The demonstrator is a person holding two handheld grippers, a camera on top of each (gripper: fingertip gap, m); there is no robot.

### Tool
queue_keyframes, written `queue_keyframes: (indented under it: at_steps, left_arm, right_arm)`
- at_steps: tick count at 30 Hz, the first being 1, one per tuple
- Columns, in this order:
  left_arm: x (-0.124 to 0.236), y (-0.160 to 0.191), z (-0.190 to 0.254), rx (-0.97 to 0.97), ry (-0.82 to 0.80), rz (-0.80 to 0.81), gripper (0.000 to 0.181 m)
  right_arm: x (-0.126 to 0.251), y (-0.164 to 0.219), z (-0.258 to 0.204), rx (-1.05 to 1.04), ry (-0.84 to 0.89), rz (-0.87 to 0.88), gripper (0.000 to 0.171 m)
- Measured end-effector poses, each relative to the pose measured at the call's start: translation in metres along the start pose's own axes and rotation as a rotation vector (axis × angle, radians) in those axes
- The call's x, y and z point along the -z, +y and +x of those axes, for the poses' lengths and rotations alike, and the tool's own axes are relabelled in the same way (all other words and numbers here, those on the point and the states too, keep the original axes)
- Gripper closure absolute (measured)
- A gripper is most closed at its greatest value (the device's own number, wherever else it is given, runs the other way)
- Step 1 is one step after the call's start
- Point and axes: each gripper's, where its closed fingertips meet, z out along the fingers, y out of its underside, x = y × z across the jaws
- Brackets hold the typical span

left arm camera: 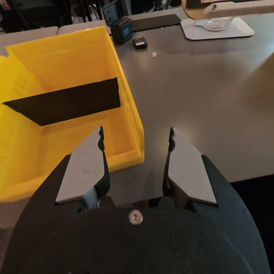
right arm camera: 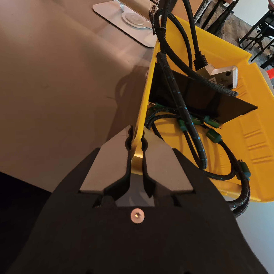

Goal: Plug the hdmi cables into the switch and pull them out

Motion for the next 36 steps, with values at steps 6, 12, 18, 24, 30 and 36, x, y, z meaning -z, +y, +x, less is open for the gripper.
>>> queue_keyframes:
  at_steps: [6, 12, 18, 24, 30, 36]
  left_arm:
    - [-0.048, 0.004, -0.005, -0.080, 0.001, -0.082, 0.129]
    - [-0.033, 0.003, -0.039, -0.163, -0.039, -0.114, 0.179]
    - [0.002, -0.034, -0.054, -0.117, -0.053, 0.047, 0.179]
    - [0.045, -0.069, -0.053, -0.171, -0.098, 0.220, 0.178]
    - [0.075, -0.080, -0.063, -0.167, -0.102, 0.293, 0.178]
    - [0.108, -0.090, -0.084, -0.142, -0.174, 0.377, 0.178]
  right_arm:
    - [-0.007, -0.001, 0.002, 0.005, 0.064, -0.037, 0.167]
    - [-0.001, 0.001, -0.007, -0.017, 0.034, -0.070, 0.168]
    - [0.010, -0.016, -0.081, -0.018, -0.102, -0.088, 0.157]
    - [0.005, -0.049, -0.173, 0.067, -0.171, -0.110, 0.152]
    - [-0.006, -0.095, -0.294, 0.161, -0.327, -0.071, 0.148]
    - [-0.019, -0.159, -0.449, 0.222, -0.550, 0.013, 0.133]
